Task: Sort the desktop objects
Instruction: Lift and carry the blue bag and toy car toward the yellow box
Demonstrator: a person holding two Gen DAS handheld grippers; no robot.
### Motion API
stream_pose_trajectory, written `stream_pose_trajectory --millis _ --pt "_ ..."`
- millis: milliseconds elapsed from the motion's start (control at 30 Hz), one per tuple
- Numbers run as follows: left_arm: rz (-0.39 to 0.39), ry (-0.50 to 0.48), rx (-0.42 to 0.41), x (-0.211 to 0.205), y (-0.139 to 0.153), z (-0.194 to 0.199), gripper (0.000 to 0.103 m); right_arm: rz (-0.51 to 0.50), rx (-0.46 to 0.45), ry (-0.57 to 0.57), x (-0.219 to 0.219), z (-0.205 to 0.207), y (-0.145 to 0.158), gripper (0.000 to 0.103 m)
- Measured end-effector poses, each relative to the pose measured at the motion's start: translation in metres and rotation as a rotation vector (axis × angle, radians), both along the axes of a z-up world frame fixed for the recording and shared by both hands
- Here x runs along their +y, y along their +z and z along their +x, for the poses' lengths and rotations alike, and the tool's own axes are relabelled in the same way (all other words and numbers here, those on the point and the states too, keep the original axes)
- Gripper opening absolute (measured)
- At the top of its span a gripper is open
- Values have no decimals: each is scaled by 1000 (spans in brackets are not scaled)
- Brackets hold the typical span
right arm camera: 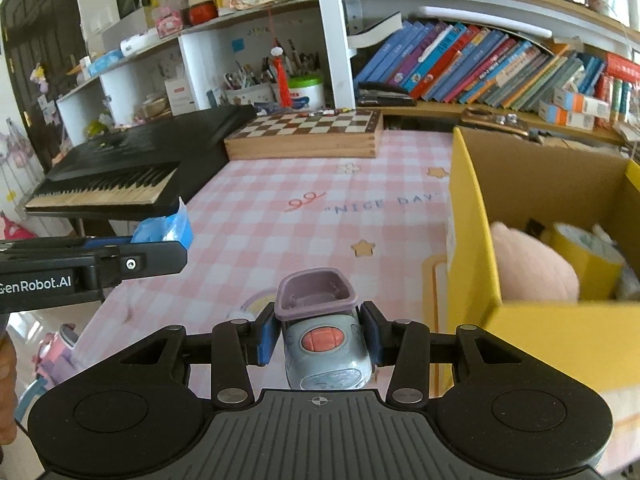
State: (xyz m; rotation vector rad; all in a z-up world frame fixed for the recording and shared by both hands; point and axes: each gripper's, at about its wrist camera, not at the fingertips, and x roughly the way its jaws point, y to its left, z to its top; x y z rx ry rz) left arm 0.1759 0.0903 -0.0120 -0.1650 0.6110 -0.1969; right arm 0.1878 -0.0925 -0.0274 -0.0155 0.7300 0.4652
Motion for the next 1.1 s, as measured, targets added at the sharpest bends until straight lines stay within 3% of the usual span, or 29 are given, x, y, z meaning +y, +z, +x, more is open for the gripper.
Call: stream_pose_trajectory --millis 600,1100 --pt "-44 -134 13 -36 -2 -76 36 -30 38 -76 -40 -79 4 43" --pt "-39 -249 1 -59 3 -110 36 -12 43 -149 -60 -117 9 43"
